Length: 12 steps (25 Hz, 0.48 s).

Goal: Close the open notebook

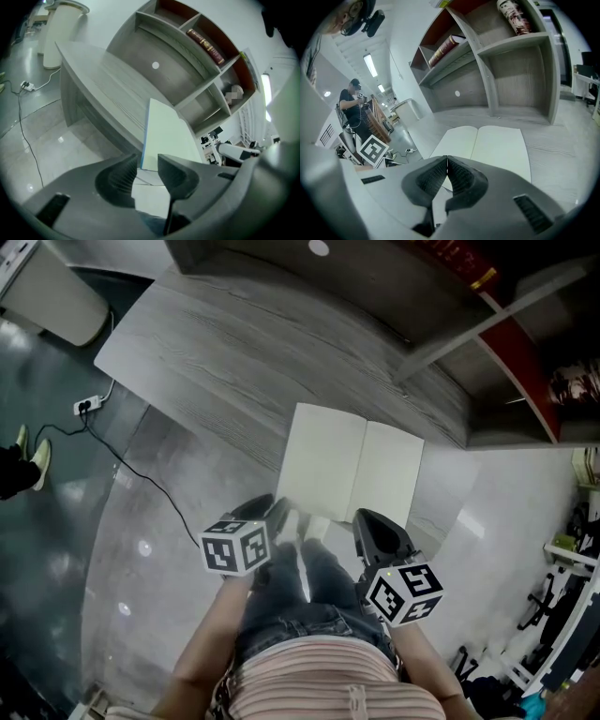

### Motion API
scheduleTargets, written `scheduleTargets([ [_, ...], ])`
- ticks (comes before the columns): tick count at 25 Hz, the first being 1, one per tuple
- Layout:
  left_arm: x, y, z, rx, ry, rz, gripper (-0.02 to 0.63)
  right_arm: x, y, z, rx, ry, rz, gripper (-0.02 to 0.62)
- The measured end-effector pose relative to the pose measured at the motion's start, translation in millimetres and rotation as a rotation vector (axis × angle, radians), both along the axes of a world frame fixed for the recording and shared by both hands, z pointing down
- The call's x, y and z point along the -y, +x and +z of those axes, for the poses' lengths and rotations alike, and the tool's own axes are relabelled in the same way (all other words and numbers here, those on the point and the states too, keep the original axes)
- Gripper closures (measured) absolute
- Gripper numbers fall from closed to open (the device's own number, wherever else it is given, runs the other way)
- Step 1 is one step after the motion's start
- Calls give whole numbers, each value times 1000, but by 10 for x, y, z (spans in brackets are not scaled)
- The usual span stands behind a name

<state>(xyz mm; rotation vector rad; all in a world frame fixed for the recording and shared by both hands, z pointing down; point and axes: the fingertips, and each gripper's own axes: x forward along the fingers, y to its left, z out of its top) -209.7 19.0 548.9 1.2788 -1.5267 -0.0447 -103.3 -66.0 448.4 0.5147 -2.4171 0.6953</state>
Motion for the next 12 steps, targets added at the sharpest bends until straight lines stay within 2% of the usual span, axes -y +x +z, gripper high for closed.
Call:
scheduleTargets([
  [6, 16, 16, 22, -64, -13, 21, 493, 19, -25, 32, 0, -16, -7, 588],
  [12, 3, -6, -72, 22, -21, 69, 544, 74, 29, 45, -4, -19, 13, 588],
])
